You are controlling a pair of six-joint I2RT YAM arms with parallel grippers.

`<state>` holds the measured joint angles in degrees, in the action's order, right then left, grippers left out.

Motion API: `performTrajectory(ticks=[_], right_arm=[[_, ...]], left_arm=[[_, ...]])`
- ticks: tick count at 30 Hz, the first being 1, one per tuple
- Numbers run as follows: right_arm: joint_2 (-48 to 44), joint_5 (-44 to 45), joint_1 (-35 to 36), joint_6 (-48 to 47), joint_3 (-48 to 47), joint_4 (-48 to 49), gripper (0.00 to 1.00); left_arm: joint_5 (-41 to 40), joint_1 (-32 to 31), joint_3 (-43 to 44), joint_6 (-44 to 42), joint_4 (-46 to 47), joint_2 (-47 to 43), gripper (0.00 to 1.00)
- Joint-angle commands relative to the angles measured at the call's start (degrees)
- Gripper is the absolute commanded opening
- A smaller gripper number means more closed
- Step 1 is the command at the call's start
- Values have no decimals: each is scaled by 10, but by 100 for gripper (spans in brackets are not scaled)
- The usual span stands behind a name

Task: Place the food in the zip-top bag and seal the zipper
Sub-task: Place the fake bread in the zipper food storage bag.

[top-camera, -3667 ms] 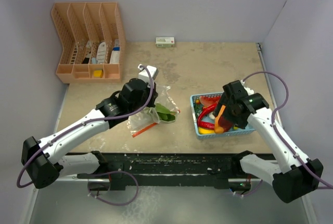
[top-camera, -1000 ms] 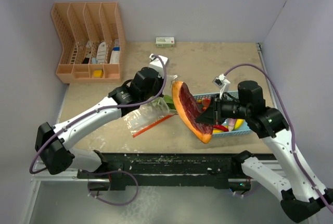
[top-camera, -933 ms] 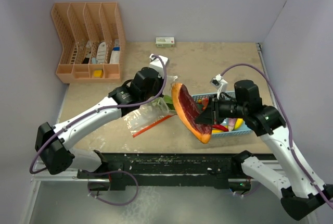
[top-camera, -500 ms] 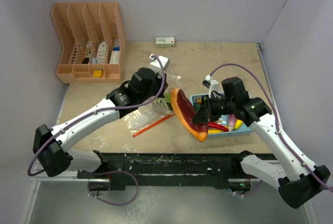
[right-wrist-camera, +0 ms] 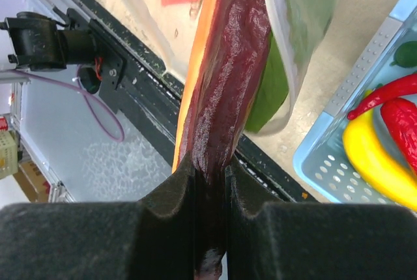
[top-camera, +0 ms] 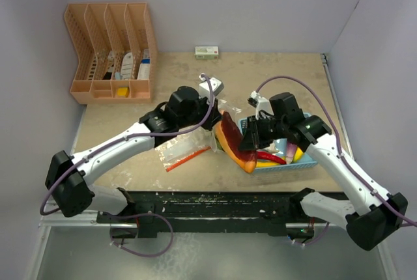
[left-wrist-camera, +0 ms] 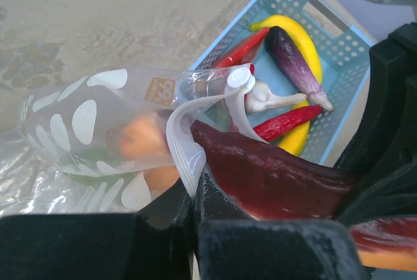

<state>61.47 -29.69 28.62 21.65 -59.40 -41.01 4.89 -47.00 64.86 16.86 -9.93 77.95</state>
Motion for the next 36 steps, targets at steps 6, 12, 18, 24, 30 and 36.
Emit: performTrajectory(ticks=[6, 12, 18, 24, 30, 36], right_arm=[[19, 66, 7, 41, -36, 65, 0], [41, 70, 13, 53, -44, 85, 0], [42, 92, 25, 56, -44, 87, 0], [44, 155, 42, 64, -32, 88, 0], [33, 256, 49, 77, -27, 104, 0], [19, 312, 50, 96, -19, 128, 0]], left_arm=[[84, -1, 0, 39, 55, 7, 0], [116, -10, 8, 57, 62, 23, 0], [118, -53, 43, 28, 32, 51, 0], [95, -97, 55, 47, 38, 27, 0], [110, -108, 21, 108, 57, -30, 0], [116, -115, -33, 152, 66, -64, 0]])
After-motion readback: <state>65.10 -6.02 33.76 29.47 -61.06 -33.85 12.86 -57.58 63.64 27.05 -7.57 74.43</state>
